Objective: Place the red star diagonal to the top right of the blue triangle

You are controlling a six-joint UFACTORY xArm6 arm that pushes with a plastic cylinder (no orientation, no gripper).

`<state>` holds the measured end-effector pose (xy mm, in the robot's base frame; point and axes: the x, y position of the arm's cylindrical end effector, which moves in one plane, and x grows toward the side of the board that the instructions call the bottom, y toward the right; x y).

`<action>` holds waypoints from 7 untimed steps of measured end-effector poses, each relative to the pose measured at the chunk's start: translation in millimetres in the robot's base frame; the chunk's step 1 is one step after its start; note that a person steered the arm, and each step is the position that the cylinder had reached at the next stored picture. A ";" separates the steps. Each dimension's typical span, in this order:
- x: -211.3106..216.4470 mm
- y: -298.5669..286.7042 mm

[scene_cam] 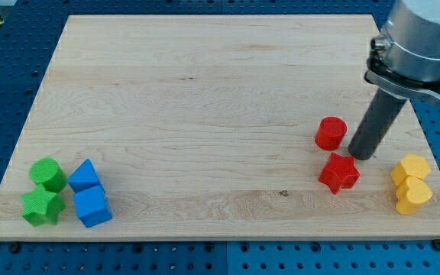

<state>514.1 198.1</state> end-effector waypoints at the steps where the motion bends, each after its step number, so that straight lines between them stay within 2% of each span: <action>1: 17.1 5.5; 3: 39.2 -10.9; 4: 39.2 -35.3; 7: 36.6 -58.5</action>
<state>550.7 139.6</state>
